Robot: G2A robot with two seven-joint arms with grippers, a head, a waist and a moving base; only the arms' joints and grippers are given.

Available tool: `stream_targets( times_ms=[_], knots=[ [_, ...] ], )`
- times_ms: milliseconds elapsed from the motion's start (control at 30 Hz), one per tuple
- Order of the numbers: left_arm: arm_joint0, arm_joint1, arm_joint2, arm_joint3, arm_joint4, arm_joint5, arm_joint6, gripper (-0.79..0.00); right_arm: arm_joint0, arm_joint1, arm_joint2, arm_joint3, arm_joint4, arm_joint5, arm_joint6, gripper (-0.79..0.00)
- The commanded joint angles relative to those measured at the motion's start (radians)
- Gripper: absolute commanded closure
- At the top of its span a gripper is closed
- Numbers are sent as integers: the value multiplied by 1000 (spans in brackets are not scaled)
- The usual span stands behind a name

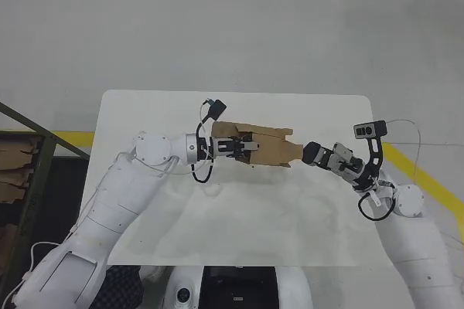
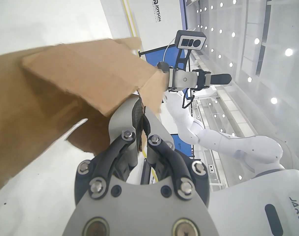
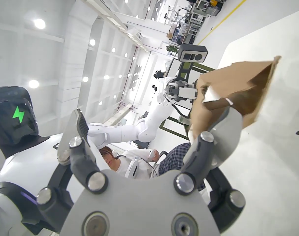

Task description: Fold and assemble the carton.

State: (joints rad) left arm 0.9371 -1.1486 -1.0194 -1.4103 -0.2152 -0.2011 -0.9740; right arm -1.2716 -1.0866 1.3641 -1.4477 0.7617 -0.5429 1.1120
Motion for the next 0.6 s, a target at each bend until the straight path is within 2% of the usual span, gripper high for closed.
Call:
stream_targets(
  times_ms=[0,267,467,567],
  knots=[
    [0,0,1,0,1,1,1,0,-1,0,6,5,38,8,22,-785],
    [-3,-5,16,-6,8,6,12,0,4,-3,6,13,95,25,87,-785],
    [-1,-7,7,-16,-23,-14,20,0,27,-3,0,68,-128,36,-88,-785],
    [5,-5,-3,-27,-39,-18,8,0,32,-6,-13,83,-153,49,-120,-785]
  ],
)
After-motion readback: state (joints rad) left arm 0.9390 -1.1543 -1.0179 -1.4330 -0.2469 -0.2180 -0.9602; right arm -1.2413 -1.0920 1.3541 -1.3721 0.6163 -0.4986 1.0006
